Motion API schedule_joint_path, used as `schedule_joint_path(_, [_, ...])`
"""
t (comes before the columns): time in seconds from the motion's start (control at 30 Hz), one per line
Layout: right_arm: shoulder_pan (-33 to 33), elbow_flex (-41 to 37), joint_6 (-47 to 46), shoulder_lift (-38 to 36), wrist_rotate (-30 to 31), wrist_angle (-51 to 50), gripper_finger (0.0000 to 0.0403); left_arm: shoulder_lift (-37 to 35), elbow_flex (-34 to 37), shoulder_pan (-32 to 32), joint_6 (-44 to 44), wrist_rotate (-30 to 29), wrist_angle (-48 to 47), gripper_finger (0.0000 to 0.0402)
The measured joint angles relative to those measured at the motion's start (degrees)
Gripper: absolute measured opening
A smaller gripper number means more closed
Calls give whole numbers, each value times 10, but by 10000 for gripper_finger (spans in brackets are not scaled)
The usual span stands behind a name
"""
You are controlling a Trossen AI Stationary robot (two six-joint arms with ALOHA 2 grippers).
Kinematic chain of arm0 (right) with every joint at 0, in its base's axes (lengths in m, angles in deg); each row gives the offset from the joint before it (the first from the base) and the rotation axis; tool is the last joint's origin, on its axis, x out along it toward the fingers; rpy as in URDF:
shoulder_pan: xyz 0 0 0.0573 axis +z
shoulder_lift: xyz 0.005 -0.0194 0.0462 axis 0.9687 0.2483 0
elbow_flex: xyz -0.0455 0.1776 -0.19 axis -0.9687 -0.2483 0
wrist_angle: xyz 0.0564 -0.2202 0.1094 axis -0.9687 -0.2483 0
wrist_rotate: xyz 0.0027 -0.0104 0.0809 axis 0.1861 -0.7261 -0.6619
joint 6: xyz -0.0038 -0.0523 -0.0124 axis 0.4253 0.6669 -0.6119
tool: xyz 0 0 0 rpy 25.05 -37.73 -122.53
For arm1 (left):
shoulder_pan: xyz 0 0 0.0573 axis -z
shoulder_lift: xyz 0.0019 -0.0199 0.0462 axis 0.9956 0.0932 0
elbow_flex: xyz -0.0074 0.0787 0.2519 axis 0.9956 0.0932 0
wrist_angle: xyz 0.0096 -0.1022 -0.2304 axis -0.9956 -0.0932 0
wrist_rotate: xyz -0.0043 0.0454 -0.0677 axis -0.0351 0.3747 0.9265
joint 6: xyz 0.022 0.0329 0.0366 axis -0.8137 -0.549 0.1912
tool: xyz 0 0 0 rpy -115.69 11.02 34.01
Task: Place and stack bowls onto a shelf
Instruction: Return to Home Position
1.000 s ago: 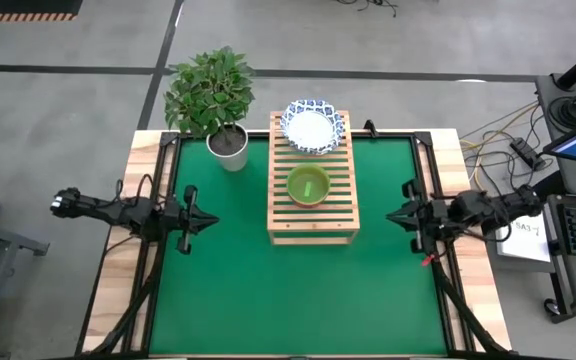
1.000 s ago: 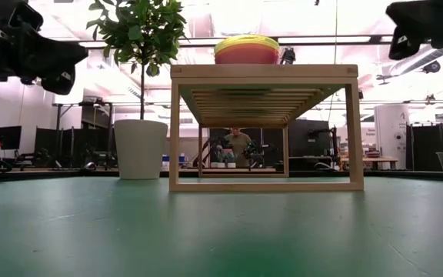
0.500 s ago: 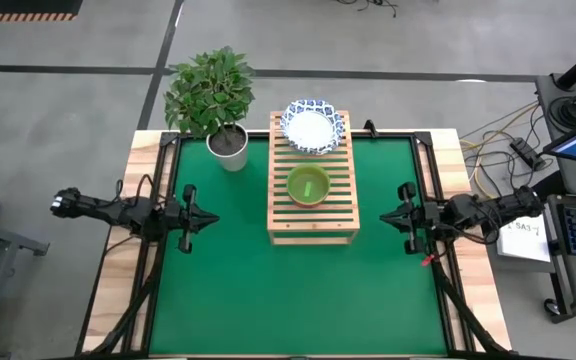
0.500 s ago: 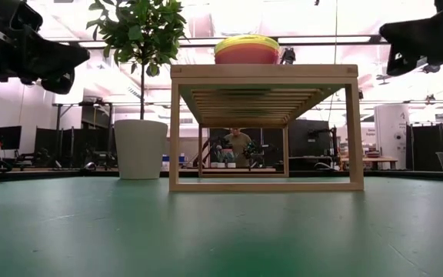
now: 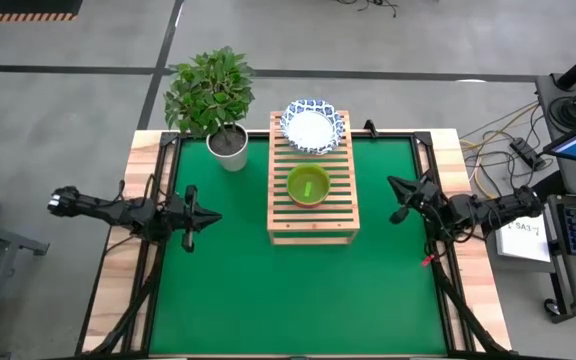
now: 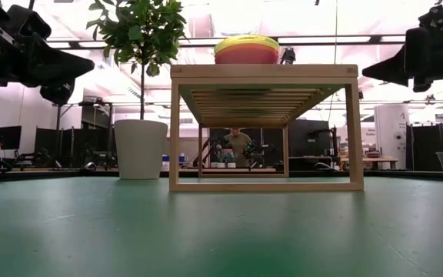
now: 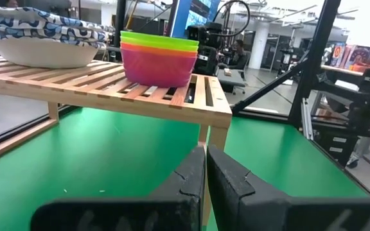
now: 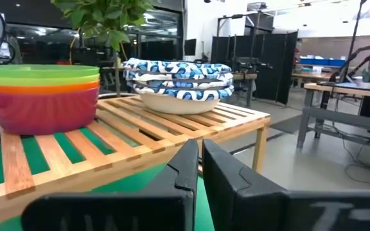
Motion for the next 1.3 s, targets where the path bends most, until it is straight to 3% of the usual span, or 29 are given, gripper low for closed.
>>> schedule_joint_path(1.3, [0,0,0,1,-2,0,13,31,-6,0,0,1,2,0])
